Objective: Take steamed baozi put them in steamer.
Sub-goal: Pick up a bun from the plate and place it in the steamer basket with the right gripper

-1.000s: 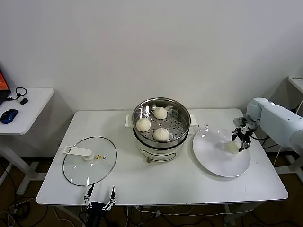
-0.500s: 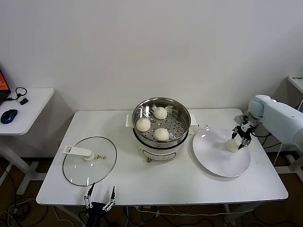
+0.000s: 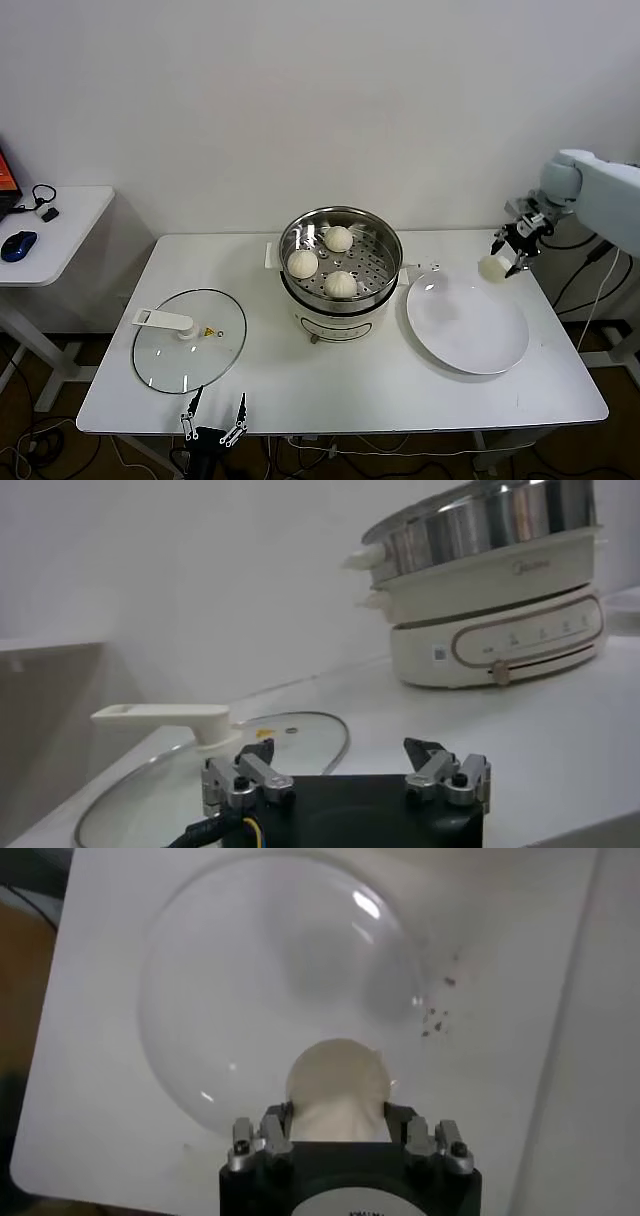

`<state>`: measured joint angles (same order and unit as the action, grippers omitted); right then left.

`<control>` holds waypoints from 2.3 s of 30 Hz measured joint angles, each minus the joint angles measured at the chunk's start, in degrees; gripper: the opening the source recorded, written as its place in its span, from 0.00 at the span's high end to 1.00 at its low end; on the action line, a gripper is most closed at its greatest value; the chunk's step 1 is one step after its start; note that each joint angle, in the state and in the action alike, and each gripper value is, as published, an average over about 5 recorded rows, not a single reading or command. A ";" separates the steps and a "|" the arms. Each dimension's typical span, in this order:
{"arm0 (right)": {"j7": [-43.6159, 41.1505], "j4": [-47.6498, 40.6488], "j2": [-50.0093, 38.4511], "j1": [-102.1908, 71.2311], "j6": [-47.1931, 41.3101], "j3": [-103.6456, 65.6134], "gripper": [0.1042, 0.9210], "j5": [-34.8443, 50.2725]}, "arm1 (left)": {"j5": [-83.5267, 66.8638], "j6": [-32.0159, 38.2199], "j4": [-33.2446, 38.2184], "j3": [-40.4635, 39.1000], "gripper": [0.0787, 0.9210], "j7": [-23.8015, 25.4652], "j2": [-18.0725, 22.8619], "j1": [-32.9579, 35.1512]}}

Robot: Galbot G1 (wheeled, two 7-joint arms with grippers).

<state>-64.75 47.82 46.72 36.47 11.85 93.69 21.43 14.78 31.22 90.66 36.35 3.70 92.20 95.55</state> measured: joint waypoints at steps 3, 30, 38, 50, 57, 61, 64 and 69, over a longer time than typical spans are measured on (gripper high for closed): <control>1.27 4.70 0.24 5.28 -2.85 4.20 0.35 4.32 | 0.11 0.02 0.00 -0.17 0.12 0.01 0.00 0.11; 8.43 16.11 14.68 16.17 -17.99 9.28 0.31 25.09 | -0.71 -0.10 0.64 0.90 0.12 0.05 0.00 -0.09; 9.82 13.35 18.16 11.02 -18.92 6.21 0.31 24.61 | -1.09 -0.25 0.76 1.28 0.12 0.07 0.00 -0.01; 11.38 11.83 18.61 3.61 -19.95 2.52 0.31 22.12 | -1.02 -0.24 0.23 1.42 0.12 0.09 0.00 0.00; 11.72 12.25 17.71 1.92 -20.16 1.75 0.31 21.19 | -0.93 -0.25 0.30 1.41 0.12 0.10 0.00 -0.02; 12.19 12.33 17.16 1.67 -20.18 1.30 0.23 21.13 | -0.85 -0.23 0.41 1.37 0.12 0.11 0.00 0.05; 12.40 12.33 16.75 1.73 -20.14 1.10 0.15 21.43 | -0.77 -0.14 0.41 1.37 0.12 0.10 0.00 0.16; 12.40 12.75 16.12 2.85 -19.94 1.55 0.12 22.48 | -0.65 -0.06 0.58 1.29 0.12 0.07 0.00 0.35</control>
<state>-52.34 60.57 62.85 39.32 -8.09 95.23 43.91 14.12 31.15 91.24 37.63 3.77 92.20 95.90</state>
